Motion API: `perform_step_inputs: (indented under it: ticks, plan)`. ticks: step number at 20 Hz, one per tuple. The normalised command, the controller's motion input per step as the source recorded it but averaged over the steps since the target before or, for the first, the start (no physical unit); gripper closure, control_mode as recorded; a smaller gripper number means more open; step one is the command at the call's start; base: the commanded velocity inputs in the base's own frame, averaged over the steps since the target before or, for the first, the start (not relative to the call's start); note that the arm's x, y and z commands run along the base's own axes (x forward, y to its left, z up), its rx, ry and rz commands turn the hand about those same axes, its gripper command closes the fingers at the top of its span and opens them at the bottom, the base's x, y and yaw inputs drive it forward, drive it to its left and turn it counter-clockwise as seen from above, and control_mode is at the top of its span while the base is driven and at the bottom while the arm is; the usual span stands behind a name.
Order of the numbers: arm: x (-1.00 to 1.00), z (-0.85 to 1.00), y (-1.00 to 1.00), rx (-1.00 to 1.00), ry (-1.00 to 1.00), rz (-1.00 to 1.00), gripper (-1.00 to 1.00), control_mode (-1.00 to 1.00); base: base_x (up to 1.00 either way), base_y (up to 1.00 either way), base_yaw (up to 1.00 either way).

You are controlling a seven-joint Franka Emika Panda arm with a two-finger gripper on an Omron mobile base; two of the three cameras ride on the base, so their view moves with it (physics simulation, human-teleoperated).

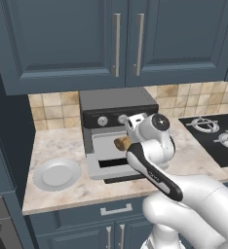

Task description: Pull the toaster oven rack outwards. Pick up the baguette from the plate and place it on the toaster oven rack. Close the toaster oven door fully and set the temperature to the lowest setting.

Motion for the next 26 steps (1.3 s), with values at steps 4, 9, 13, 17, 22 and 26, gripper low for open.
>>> perform_step_inputs:
  ticks: [4, 9, 13, 17, 22, 26]
  plan:
    - [0.16, -0.19, 0.01, 0.00, 0.00, 0.00, 1.00, -1.00, 0.00, 0.00, 0.00]
    - [0.16, -0.02, 0.00, 0.00, 0.00, 0.00, 1.00, -1.00, 0.00, 0.00, 0.00]
    - [0.16, -0.01, 0.00, 0.00, 0.00, 0.00, 1.00, -1.00, 0.00, 0.00, 0.00]
    - [0.14, -0.05, 0.00, 0.00, 0.00, 0.00, 1.00, -1.00, 0.00, 0.00, 0.00]
    - [0.12, -0.11, 0.00, 0.00, 0.00, 0.00, 1.00, -1.00, 0.00, 0.00, 0.00]
    - [0.13, -0.12, 0.00, 0.00, 0.00, 0.00, 1.00, -1.00, 0.00, 0.00, 0.00]
